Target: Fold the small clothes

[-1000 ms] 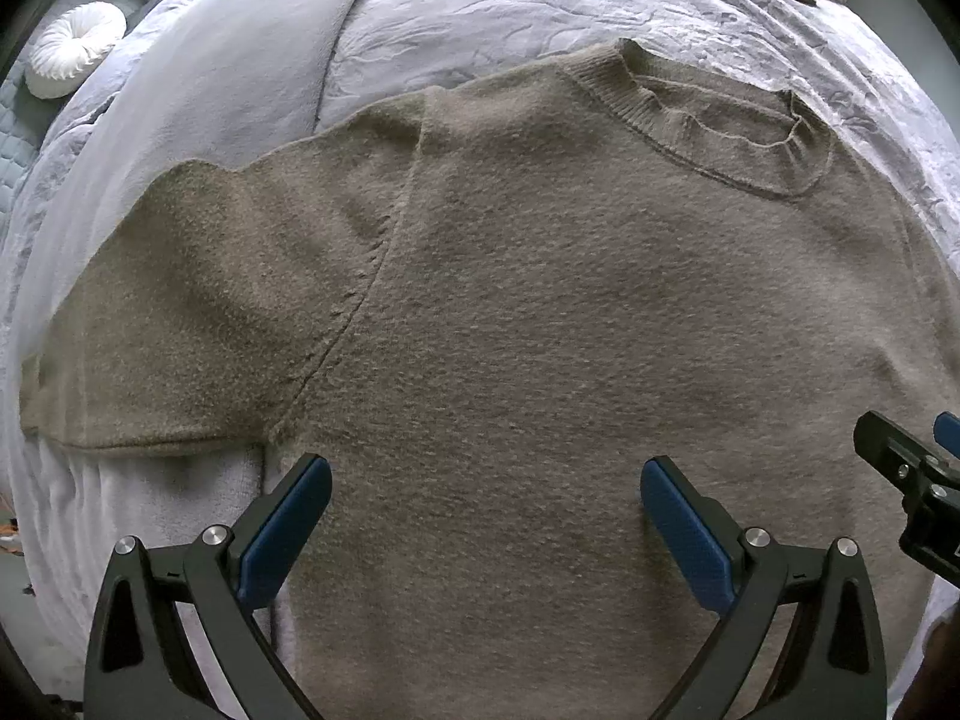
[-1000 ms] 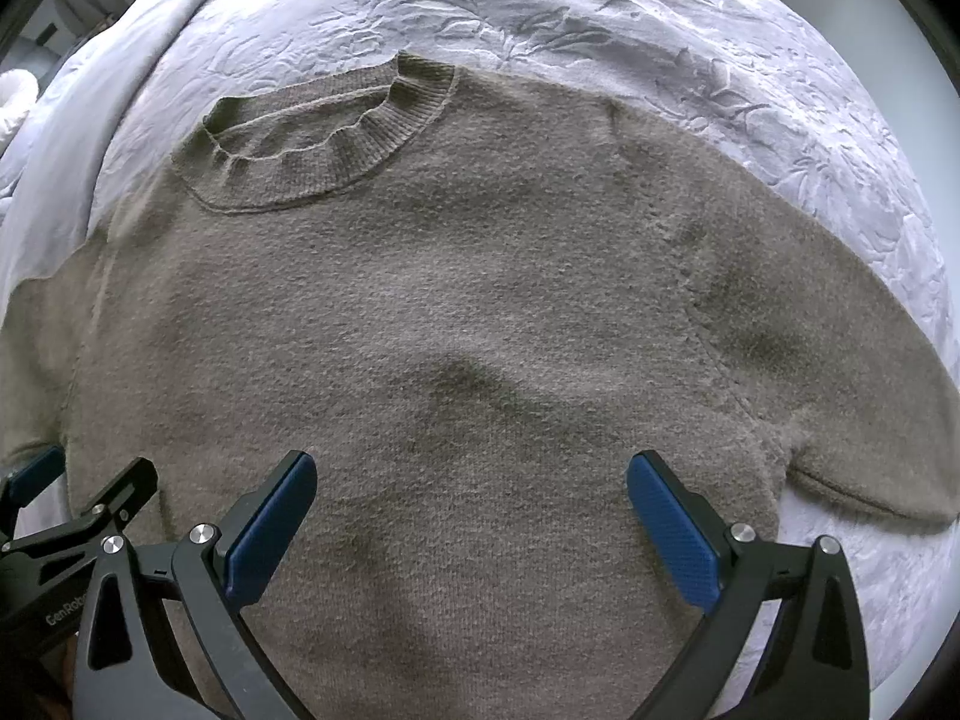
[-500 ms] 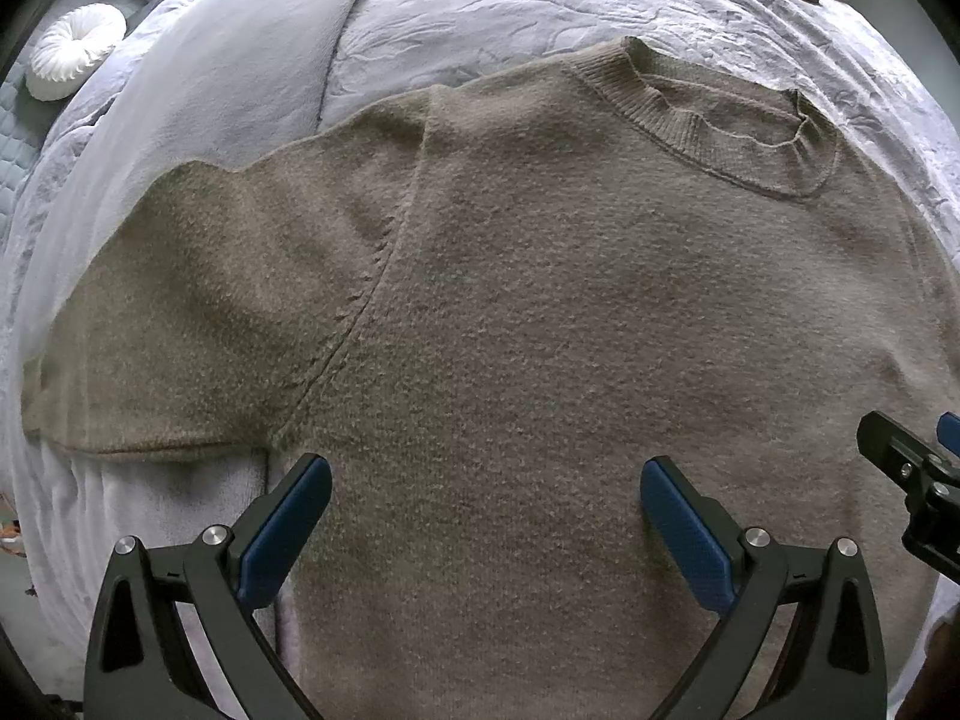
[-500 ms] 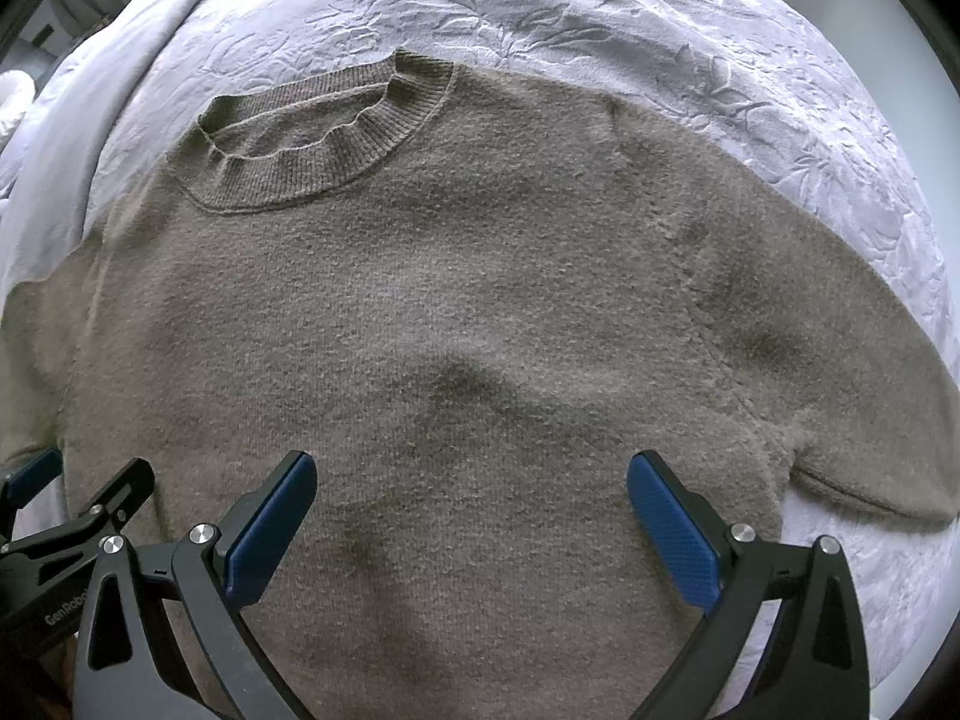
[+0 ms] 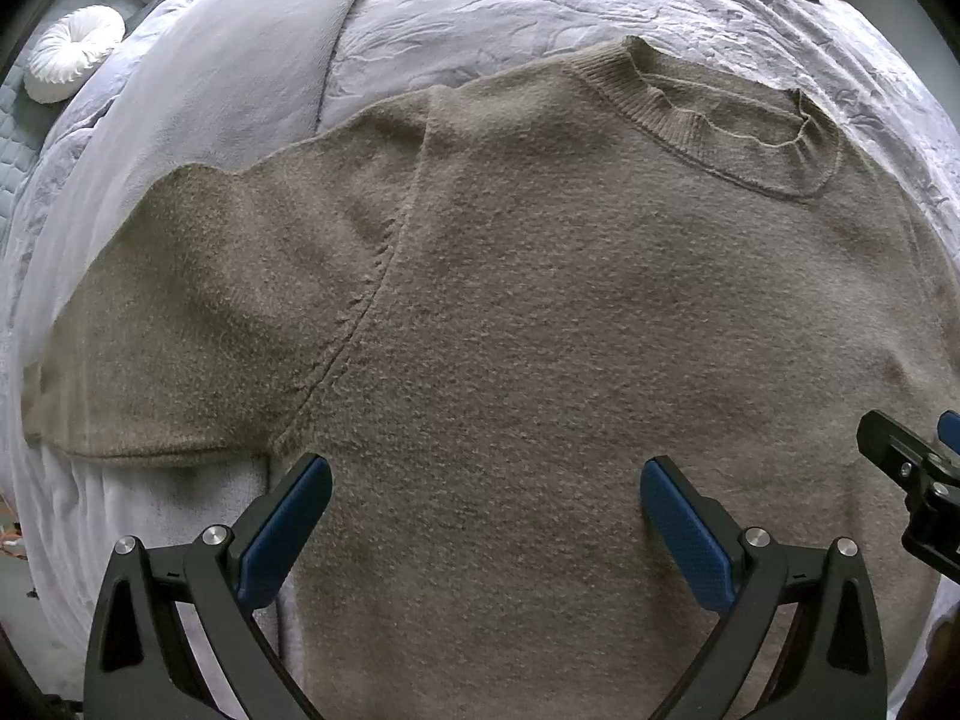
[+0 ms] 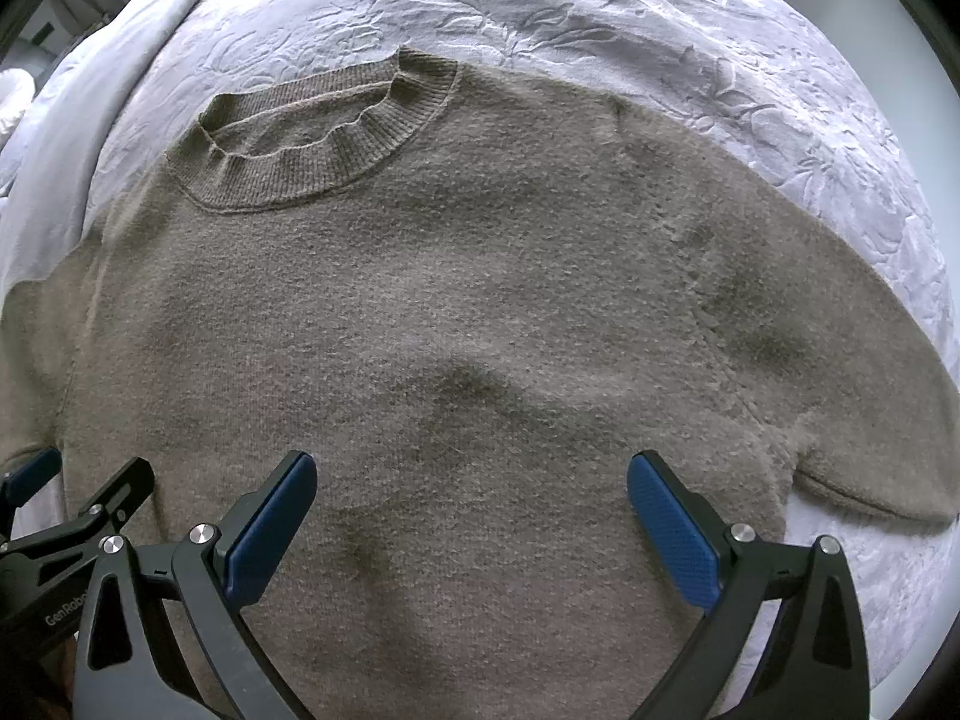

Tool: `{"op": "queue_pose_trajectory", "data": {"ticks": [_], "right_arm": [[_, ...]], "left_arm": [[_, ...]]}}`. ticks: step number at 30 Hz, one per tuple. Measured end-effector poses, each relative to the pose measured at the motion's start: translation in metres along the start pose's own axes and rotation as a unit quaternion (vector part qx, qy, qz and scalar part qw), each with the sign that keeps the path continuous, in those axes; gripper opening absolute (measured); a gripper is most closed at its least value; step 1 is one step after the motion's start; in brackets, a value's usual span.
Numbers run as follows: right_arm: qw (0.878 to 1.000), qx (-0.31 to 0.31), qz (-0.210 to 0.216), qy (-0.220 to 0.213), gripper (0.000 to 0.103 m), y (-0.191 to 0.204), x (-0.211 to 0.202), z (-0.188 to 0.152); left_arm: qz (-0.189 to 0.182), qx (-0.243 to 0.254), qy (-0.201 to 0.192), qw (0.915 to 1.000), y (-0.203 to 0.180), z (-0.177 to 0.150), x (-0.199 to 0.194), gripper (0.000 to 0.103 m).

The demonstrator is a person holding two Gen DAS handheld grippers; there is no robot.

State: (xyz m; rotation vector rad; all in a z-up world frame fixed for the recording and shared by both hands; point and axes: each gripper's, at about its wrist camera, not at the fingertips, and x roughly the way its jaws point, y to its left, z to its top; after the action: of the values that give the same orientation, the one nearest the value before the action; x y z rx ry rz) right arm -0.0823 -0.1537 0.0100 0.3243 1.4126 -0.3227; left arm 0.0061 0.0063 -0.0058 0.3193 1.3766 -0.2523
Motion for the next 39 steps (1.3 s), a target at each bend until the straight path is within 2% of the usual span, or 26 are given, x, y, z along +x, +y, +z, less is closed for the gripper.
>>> {"op": "queue_pose_trajectory", "data": {"ticks": [39], "right_arm": [[1.000,-0.004,-0.005,-0.006,0.103,0.0058,-0.0024,-0.0007]], "left_arm": [[-0.002,-0.003,-0.003,1.0000,0.0004,0.0064,-0.0024,0.103]]}}
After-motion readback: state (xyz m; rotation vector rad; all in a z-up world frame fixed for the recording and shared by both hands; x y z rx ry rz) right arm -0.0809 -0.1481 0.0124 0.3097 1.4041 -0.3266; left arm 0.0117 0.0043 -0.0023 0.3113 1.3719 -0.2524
